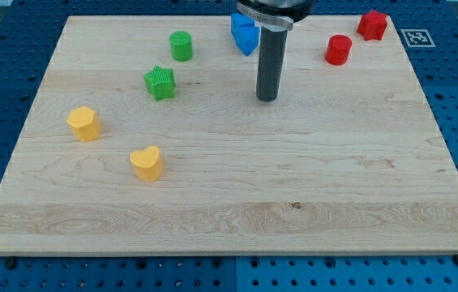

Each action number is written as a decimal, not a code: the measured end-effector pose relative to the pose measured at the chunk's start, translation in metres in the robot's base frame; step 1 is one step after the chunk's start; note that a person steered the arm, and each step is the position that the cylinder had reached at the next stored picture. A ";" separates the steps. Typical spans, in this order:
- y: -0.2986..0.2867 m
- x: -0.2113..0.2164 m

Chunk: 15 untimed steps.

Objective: Slide the green circle to the left of the cube

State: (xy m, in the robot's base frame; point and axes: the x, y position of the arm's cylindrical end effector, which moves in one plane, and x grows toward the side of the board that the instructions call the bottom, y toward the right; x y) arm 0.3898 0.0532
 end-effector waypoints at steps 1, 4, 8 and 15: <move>-0.001 0.000; -0.057 0.000; -0.118 -0.060; -0.181 -0.110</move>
State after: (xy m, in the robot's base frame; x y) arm 0.2800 -0.1279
